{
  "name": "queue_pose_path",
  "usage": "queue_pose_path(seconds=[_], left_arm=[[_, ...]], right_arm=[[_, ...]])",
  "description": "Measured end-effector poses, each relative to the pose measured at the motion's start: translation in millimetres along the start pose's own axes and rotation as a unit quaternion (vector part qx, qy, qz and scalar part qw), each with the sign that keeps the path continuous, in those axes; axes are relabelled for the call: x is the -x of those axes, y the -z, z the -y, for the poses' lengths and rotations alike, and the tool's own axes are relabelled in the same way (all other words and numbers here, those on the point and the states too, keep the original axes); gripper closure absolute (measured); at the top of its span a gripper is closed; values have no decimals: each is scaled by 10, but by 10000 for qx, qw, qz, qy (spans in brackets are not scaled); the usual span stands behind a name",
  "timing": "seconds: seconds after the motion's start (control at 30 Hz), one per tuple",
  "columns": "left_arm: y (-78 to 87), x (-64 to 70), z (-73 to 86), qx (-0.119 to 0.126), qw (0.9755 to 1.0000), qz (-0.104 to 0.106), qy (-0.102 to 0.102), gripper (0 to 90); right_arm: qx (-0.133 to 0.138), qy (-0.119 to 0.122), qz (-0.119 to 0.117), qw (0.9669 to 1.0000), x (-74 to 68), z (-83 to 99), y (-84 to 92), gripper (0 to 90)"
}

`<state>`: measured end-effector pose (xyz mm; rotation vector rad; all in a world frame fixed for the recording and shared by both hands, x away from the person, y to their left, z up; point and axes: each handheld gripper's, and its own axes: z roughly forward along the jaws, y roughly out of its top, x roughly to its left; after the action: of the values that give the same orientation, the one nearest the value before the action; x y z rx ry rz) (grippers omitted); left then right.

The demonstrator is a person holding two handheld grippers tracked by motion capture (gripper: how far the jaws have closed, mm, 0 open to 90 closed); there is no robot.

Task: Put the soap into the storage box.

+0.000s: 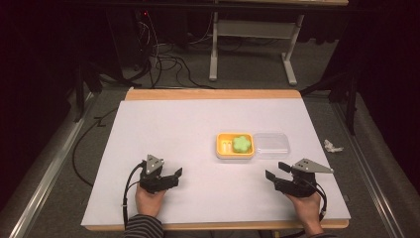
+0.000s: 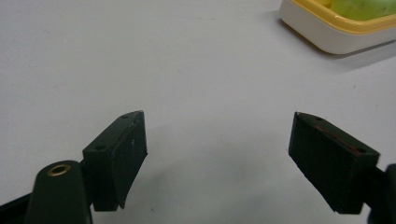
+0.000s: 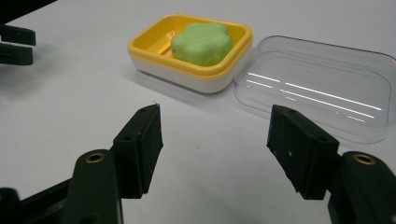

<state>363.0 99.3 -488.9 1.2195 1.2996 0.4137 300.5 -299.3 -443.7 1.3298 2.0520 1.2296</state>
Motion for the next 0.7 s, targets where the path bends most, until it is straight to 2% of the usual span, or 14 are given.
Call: queue_pose_path(seconds=[0.27,0.43,0.7], left_arm=[[2,4,0,10,10000,16,15,201],[-5,-2,1,-42,10000,1,-3,202],[-9,5,7,-39,10000,-20,-40,202]], right_arm=[[-95,-17,33,9999,-35,26,-82,360],[-176,-62,13,9998,-26,41,-124,360],[-292,-10,91,9995,0,64,-210,361]])
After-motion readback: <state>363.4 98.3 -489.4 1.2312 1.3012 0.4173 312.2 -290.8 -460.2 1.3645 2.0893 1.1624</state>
